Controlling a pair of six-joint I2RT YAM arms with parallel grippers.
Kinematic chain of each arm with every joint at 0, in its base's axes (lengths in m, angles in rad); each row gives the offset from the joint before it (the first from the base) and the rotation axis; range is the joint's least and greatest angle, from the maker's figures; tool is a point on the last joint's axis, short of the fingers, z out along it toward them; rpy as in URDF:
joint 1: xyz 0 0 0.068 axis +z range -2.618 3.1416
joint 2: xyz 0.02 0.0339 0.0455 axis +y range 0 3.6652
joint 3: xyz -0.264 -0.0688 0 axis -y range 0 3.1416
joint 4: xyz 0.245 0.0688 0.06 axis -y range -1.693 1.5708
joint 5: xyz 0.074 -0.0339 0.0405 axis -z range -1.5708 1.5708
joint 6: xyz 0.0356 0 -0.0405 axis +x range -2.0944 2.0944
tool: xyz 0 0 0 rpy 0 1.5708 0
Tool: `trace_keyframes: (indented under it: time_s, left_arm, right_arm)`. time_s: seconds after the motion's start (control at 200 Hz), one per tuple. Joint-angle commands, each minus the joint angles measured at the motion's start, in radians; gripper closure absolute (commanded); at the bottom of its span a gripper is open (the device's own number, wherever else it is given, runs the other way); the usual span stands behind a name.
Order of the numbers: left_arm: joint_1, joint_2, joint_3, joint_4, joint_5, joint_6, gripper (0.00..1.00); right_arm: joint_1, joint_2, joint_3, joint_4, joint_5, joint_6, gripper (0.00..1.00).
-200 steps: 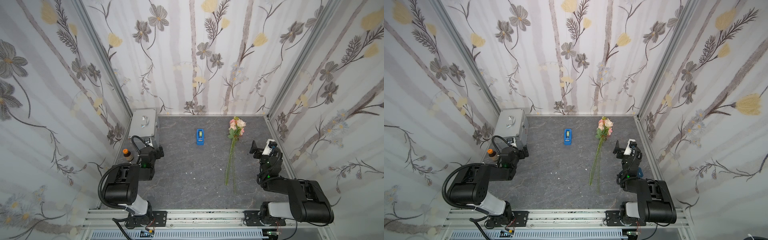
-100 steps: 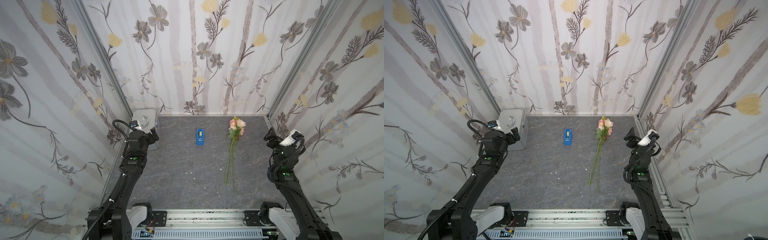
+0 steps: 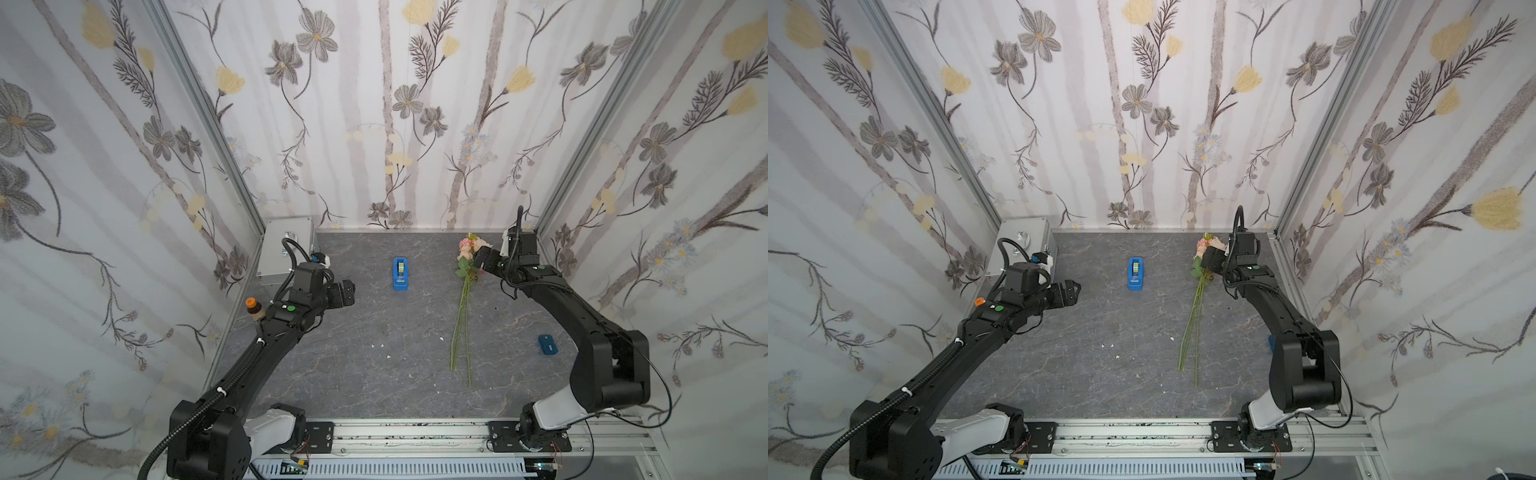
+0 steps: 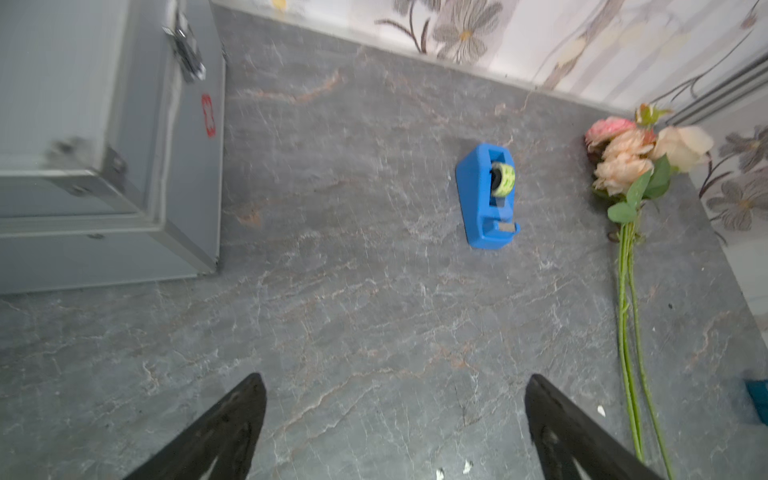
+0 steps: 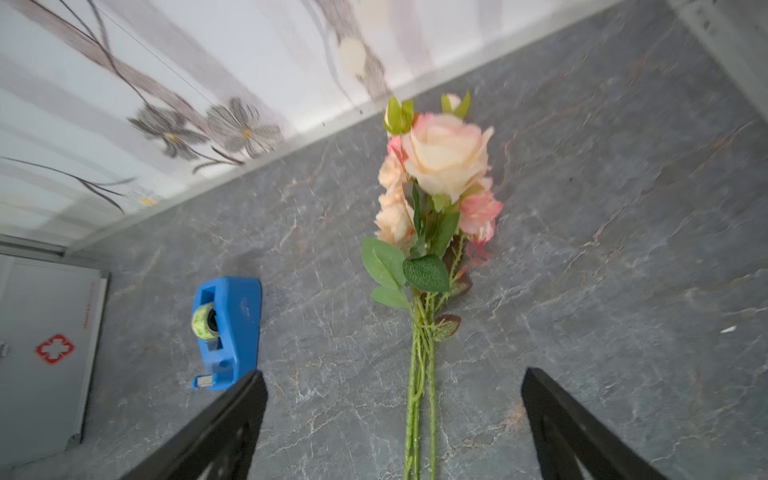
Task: Wrap bouquets with tape
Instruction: Pick up the unwrapped bouquet from the center of the board.
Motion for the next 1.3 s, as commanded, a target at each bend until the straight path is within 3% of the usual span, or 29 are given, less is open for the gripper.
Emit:
trace_keyframes:
  time_s: [0.0,0.48,0.984,1.179,1.294]
  left_arm:
    - [-0.018,0.017,-0.007,-0.04,-0.002,-0.028,0.03]
    - [-0.031,0.031,-0.029,-0.037,-0.017,-0.006,0.05]
    - [-0.036,0.045,-0.011,-0.051,-0.018,0.047,0.08]
    - [-0.037,0.052,-0.009,-0.051,-0.026,0.049,0.09]
    - [-0.039,0.051,-0.01,-0.049,-0.032,0.053,0.09]
  right_arm:
    - [0.021,0.087,0.051,-0.097,0.004,0.045,0.04]
    - [0.077,0.348,0.176,-0.091,0.09,0.097,0.19]
    - [0.091,0.442,0.175,-0.094,0.122,0.099,0.39]
    - [0.106,0.466,0.185,-0.116,0.145,0.094,0.42]
    - [0.111,0.472,0.187,-0.121,0.156,0.099,0.5]
